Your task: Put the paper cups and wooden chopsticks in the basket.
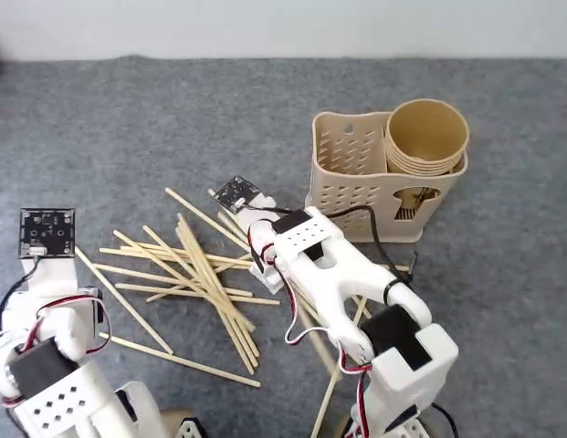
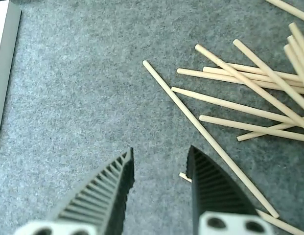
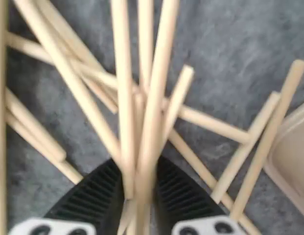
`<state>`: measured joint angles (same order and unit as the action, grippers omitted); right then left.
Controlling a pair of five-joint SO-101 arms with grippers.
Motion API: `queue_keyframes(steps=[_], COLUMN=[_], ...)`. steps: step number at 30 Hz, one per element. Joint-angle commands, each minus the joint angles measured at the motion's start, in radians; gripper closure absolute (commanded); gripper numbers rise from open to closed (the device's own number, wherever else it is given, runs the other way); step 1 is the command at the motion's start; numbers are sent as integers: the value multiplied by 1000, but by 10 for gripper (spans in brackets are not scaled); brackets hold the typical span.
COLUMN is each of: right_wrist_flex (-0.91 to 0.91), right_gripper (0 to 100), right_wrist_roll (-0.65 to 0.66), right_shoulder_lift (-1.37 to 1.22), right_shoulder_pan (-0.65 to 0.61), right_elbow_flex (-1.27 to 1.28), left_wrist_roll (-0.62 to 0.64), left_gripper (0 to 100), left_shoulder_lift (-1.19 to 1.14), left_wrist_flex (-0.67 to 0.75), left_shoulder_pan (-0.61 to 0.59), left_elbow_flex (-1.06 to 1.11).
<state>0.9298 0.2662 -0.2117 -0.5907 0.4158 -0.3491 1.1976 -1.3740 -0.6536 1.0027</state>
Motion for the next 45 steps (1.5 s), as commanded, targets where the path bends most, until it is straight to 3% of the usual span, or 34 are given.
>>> queue_keyframes(steps=[1,10,19,35,45], right_wrist_flex=[16,315,455,450,337], right_gripper=[990,990,990,990,990], right_wrist_roll=[11,11,9,5,3], right_shoulder_lift=[16,229,484,797,812], right_shoulder_pan=[30,42,41,44,206], right_elbow_flex=[-41,-183,-264,-301,-434], left_wrist_roll=[-9,-8,-6,-6,-6], left_gripper=[831,831,831,831,831], left_shoulder_lift=[12,12,12,12,12], left_wrist_flex=[17,18,18,18,18], left_shoulder_pan=[-2,0,2,2,3], left_elbow_flex=[-2,-2,-4,-4,-4])
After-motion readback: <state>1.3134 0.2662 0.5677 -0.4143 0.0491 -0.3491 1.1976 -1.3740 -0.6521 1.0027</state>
